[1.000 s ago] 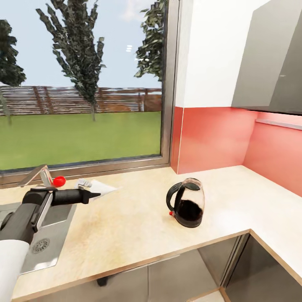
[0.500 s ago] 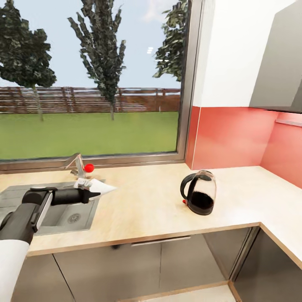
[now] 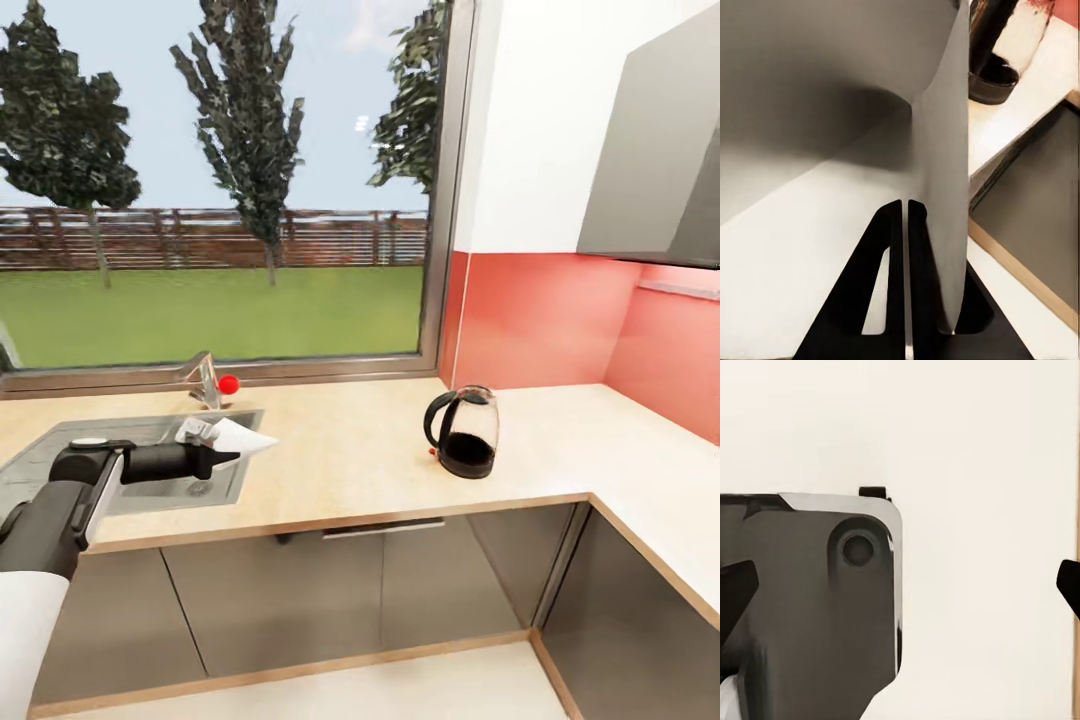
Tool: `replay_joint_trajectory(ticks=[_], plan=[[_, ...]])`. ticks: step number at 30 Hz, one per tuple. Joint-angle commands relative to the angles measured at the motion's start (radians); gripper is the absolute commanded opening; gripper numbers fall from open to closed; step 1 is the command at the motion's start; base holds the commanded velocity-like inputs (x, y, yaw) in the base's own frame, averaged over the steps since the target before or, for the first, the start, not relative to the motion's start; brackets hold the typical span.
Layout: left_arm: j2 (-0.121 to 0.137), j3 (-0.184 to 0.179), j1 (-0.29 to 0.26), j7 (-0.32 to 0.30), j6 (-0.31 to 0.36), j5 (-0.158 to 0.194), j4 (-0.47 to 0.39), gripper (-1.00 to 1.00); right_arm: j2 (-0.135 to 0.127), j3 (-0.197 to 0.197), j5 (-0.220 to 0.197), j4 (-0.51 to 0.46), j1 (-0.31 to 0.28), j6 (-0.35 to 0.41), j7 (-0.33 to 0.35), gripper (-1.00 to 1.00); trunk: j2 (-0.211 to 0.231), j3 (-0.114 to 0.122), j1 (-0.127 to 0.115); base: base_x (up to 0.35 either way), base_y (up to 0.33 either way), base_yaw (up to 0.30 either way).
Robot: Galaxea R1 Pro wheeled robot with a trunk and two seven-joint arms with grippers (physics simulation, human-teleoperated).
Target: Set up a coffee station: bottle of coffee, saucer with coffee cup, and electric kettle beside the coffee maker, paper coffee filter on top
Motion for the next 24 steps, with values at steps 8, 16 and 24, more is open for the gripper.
replay_joint_trajectory(ticks=[8, 16, 24], plan=[[0.000, 0.003, -0.001, -0.009, 0.003, -0.009, -0.002, -1.00, -0.001, -0.002, -0.002, -0.002, 0.001, -0.001, 0.000, 1.00, -0.001, 0.000, 0.000, -0.334, 0.000, 0.000], [-0.001, 0.003, -0.001, -0.009, 0.003, -0.007, -0.002, -1.00, -0.001, -0.002, -0.001, -0.002, 0.001, -0.002, 0.000, 1.00, -0.001, 0.000, 0.000, -0.150, 0.000, 0.022], [-0.003, 0.002, 0.000, -0.009, 0.003, -0.007, -0.002, -1.00, -0.001, -0.002, -0.001, -0.001, 0.000, -0.002, -0.001, 1.00, -0.001, 0.000, 0.000, -0.009, 0.000, 0.235]])
